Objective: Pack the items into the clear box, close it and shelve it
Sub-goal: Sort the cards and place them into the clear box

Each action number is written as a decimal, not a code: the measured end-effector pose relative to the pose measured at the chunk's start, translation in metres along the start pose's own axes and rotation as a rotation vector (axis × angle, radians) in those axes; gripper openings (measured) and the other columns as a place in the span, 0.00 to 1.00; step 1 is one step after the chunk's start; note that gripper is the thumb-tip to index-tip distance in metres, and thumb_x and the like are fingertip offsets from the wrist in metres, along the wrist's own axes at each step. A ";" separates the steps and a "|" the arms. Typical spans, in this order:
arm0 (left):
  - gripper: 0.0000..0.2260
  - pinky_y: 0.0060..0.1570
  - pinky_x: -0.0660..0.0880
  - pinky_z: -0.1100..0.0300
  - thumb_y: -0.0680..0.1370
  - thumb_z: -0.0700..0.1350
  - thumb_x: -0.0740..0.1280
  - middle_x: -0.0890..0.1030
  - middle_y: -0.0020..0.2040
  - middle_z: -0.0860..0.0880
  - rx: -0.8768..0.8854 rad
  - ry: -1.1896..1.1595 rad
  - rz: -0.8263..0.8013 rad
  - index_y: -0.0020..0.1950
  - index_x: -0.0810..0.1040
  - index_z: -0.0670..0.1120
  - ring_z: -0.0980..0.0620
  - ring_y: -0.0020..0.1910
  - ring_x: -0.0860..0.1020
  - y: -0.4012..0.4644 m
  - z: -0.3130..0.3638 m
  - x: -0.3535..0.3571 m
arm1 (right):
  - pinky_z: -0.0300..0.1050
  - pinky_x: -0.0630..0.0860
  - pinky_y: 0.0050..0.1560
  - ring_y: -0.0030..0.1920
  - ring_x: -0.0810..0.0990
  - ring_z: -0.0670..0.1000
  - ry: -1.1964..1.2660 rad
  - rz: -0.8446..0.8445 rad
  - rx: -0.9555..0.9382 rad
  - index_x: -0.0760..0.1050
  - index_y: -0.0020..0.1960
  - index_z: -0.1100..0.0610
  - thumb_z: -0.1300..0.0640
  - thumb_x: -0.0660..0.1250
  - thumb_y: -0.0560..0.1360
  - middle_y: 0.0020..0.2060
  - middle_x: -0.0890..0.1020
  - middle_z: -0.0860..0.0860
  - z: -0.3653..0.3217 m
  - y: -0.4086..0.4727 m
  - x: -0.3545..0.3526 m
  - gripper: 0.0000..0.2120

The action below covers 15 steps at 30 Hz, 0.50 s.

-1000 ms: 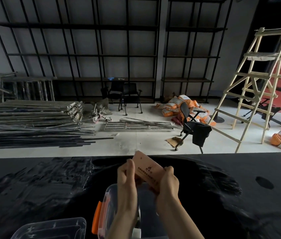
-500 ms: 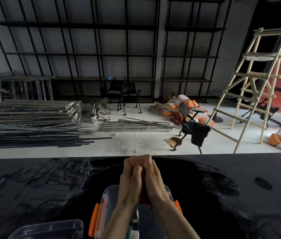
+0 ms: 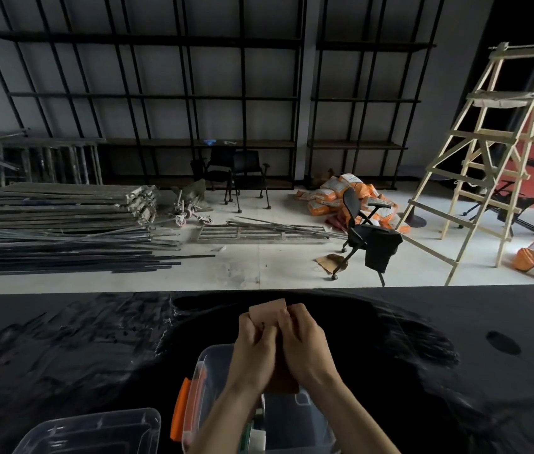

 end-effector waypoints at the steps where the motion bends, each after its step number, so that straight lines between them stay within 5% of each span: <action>1: 0.06 0.40 0.74 0.61 0.81 0.40 0.61 0.80 0.48 0.42 -0.035 0.005 -0.015 0.58 0.68 0.41 0.51 0.45 0.79 0.000 -0.001 0.003 | 0.48 0.77 0.40 0.38 0.80 0.48 0.011 0.003 0.021 0.73 0.43 0.53 0.51 0.61 0.83 0.38 0.81 0.49 0.004 -0.001 0.000 0.10; 4: 0.07 0.42 0.75 0.61 0.80 0.39 0.61 0.81 0.49 0.42 -0.098 -0.005 -0.057 0.57 0.68 0.41 0.50 0.47 0.80 -0.002 -0.006 0.009 | 0.56 0.77 0.43 0.39 0.77 0.50 0.010 0.055 0.060 0.68 0.41 0.53 0.55 0.61 0.83 0.38 0.79 0.51 0.017 -0.003 0.000 0.12; 8: 0.06 0.30 0.70 0.75 0.80 0.38 0.63 0.80 0.45 0.49 -0.088 0.055 -0.072 0.56 0.71 0.44 0.58 0.43 0.78 -0.004 -0.017 0.011 | 0.52 0.75 0.44 0.45 0.80 0.55 -0.220 0.064 0.021 0.67 0.44 0.52 0.50 0.58 0.83 0.45 0.80 0.52 0.022 -0.006 -0.005 0.10; 11: 0.09 0.38 0.78 0.65 0.79 0.39 0.66 0.82 0.47 0.47 -0.124 0.109 -0.076 0.58 0.72 0.46 0.52 0.45 0.82 -0.005 -0.029 0.008 | 0.47 0.70 0.40 0.44 0.80 0.54 -0.351 0.149 -0.056 0.71 0.44 0.51 0.50 0.63 0.80 0.44 0.81 0.49 0.028 -0.008 -0.026 0.07; 15: 0.12 0.46 0.80 0.55 0.75 0.45 0.67 0.83 0.51 0.46 -0.266 0.309 -0.208 0.58 0.74 0.46 0.50 0.49 0.82 -0.005 -0.065 0.013 | 0.49 0.73 0.47 0.47 0.77 0.54 -0.486 0.171 -0.001 0.74 0.49 0.50 0.46 0.63 0.79 0.44 0.78 0.48 0.051 -0.012 -0.046 0.08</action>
Point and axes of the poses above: each hand's wrist, its own y-axis towards the middle knuckle, its own x-axis out of the palm, z = x × y, the point moved 3 cm from there along y, towards the middle knuckle
